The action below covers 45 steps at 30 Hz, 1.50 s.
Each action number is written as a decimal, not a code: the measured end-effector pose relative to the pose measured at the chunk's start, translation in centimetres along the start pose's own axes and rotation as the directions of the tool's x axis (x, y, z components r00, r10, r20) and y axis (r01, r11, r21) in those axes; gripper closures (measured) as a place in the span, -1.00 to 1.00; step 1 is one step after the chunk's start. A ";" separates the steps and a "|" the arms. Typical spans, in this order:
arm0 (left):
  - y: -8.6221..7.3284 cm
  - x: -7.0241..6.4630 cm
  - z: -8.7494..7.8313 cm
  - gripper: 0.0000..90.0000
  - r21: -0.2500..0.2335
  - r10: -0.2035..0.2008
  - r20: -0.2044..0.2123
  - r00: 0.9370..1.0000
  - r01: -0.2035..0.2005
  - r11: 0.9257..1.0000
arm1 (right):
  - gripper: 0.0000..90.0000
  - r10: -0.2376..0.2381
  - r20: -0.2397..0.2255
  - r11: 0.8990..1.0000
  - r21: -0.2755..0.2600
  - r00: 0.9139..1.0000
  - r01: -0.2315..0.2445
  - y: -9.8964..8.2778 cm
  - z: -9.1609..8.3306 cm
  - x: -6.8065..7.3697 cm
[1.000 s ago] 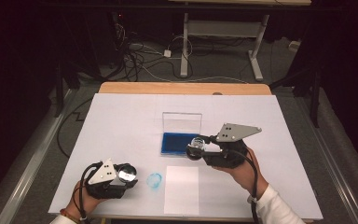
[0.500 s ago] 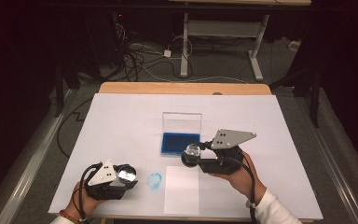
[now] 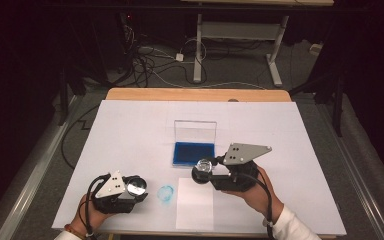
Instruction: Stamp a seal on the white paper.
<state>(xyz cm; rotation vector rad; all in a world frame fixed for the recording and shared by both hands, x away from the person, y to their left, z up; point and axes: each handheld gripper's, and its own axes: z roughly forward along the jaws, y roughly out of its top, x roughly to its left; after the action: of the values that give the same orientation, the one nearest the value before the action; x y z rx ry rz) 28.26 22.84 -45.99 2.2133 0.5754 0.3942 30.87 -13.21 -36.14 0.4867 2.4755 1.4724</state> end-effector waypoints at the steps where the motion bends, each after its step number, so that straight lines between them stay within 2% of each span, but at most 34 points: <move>1: 0.0 0.0 0.0 -0.20 -0.001 -0.001 0.000 1.000 0.001 1.000 | 0.26 -0.002 -0.002 1.000 0.009 1.000 0.002 -0.2 0.2 0.2; 4: -0.1 -0.1 0.1 -0.20 0.010 0.000 0.000 1.000 0.000 1.000 | 0.26 -0.016 -0.019 0.999 0.043 1.000 0.017 -0.9 0.9 0.6; 7: -0.1 -0.2 -0.1 -0.20 0.005 0.001 -0.002 1.000 -0.001 1.000 | 0.26 -0.016 -0.043 0.999 0.049 0.999 0.018 -1.2 1.2 1.0; 14: 0.1 -0.5 -0.1 -0.20 -0.003 0.003 -0.006 1.000 -0.003 1.000 | 0.26 -0.031 -0.048 0.997 0.072 0.998 0.034 -1.7 1.7 2.1; 23: 0.2 -0.5 0.0 -0.20 0.004 0.010 -0.001 1.000 -0.010 1.000 | 0.26 -0.022 -0.055 0.996 0.083 0.998 0.026 -2.8 1.8 2.4; 28: 0.3 -0.6 0.1 -0.20 0.008 0.016 0.004 1.000 -0.016 1.000 | 0.26 -0.017 -0.069 0.994 0.106 0.997 0.024 -3.6 2.4 2.6; 41: 0.3 -0.7 0.0 -0.20 0.008 0.021 0.003 1.000 -0.021 1.000 | 0.26 -0.013 -0.063 0.991 0.136 0.998 0.021 -4.7 3.7 2.4; 45: 0.3 -0.7 0.0 -0.20 0.009 0.023 0.003 1.000 -0.023 1.000 | 0.26 -0.012 -0.068 0.993 0.120 0.998 0.020 -4.5 3.4 2.4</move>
<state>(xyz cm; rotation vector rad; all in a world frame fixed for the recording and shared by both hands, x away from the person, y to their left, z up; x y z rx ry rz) 27.77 22.28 -45.82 2.2303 0.5517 0.4005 29.16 -11.50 -41.75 0.4441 2.6255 1.3607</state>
